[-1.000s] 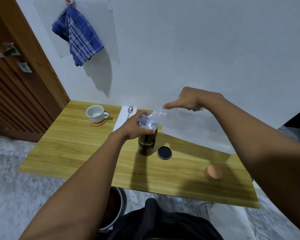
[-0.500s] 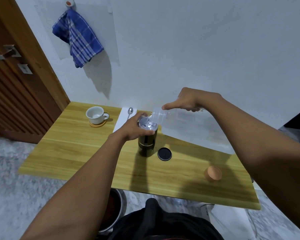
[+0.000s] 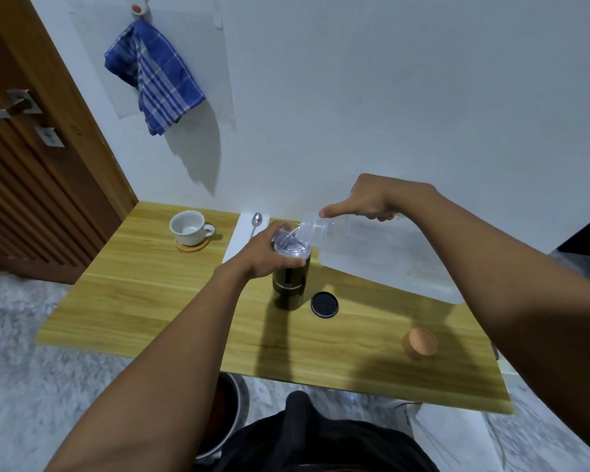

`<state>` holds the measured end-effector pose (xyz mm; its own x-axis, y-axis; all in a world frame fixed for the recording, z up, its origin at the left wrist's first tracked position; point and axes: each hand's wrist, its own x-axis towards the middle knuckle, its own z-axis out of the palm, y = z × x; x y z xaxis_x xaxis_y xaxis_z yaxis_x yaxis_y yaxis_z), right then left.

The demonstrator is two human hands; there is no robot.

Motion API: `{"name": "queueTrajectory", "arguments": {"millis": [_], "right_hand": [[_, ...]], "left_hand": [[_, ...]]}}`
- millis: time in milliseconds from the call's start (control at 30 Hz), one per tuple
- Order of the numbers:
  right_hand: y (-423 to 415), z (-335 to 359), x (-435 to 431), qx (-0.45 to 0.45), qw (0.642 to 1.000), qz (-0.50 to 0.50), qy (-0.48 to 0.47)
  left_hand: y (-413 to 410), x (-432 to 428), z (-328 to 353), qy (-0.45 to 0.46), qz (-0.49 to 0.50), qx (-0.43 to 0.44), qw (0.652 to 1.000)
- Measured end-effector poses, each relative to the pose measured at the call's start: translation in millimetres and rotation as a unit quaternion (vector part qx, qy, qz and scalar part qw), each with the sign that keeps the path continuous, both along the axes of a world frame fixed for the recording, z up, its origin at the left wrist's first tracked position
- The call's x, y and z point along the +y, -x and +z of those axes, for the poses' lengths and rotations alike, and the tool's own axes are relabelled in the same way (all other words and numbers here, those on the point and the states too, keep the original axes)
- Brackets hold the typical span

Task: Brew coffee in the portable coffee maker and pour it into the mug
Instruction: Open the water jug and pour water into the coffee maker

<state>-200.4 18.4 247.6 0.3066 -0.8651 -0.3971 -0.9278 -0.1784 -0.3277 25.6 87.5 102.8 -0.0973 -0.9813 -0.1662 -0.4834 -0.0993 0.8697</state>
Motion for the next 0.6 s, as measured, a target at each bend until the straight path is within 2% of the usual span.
{"name": "queueTrajectory", "arguments": {"millis": [600], "right_hand": [[-2.8, 2.0, 0.1, 0.008, 1.000, -0.013, -0.005]], "left_hand": [[0.7, 0.3, -1.4, 0.009, -0.002, 0.010, 1.000]]}}
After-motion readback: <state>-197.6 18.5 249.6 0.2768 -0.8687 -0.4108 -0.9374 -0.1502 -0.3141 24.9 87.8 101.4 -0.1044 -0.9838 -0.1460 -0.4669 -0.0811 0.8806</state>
